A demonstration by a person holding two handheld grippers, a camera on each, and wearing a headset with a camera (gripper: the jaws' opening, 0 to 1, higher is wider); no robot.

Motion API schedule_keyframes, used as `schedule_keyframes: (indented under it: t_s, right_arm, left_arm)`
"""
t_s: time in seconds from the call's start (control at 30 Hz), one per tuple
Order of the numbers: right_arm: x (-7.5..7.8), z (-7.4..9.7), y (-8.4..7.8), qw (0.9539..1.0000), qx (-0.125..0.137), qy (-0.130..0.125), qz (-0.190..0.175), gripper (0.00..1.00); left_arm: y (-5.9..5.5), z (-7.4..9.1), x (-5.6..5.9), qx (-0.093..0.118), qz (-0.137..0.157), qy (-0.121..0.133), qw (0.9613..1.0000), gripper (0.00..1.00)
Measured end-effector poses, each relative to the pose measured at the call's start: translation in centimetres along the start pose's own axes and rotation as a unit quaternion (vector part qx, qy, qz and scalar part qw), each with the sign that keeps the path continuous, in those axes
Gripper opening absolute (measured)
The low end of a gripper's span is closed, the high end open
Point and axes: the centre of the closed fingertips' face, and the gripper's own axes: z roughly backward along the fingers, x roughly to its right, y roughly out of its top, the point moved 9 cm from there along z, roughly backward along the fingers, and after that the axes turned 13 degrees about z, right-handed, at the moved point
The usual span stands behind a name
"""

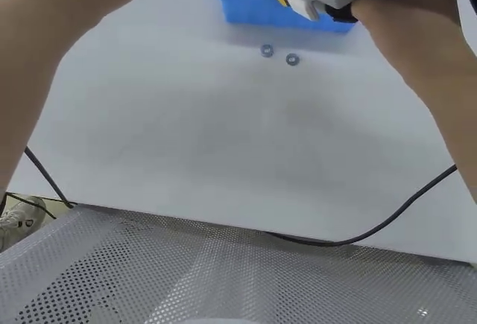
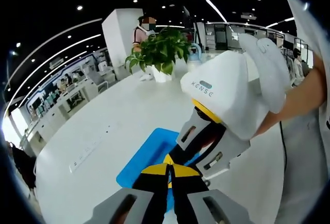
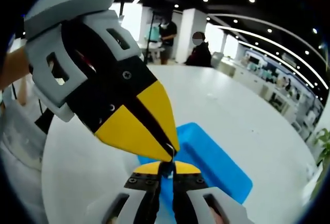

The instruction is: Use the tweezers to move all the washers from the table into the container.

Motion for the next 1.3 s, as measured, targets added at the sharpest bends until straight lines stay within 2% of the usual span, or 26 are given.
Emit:
schedule_keyframes:
  t_s: [0.2,0.37,0.47,0.6,0.8,0.93,1.1,1.3]
  right_arm:
    - [-0.3,-0.2,-0.1,1.0000,-0.008,0.002,0.005,0.04]
    - [-0.3,-0.3,-0.1,0.9999,-0.008,-0.001,0.008,0.05]
    - [-0.4,-0.1,0.0,1.0000,-0.005,0.000,0.008,0.05]
    - [-0.5,0.5,0.3,0.9998,0.003,-0.011,0.014,0.06]
    - [-0.3,1.9,1.2,0.9991,0.031,-0.027,0.012,0.06]
    - [-0.5,3.2,1.8,0.9978,0.060,-0.026,-0.011,0.06]
    - [-1.0,4.3,2.4,0.9951,0.091,-0.014,-0.038,0.08]
    - [-2.0,4.7,2.6,0.9937,0.103,-0.001,-0.046,0.08]
  left_arm:
    - [-0.3,-0.1,0.0,-0.008,-0.005,0.000,1.0000,0.00]
    - [-0.4,-0.1,0.0,-0.005,-0.002,-0.001,1.0000,0.00]
    - [-0.3,0.1,0.1,-0.007,-0.002,-0.001,1.0000,0.00]
    - [0.2,0.8,0.4,-0.001,-0.005,0.001,1.0000,0.00]
    - [1.3,2.4,1.0,0.021,-0.009,0.004,0.9997,0.00]
    - [2.1,3.9,1.6,0.036,-0.006,0.005,0.9993,0.00]
    - [2.6,5.4,2.3,0.039,-0.009,0.001,0.9992,0.00]
    - [2.3,6.3,3.2,0.035,-0.020,-0.005,0.9992,0.00]
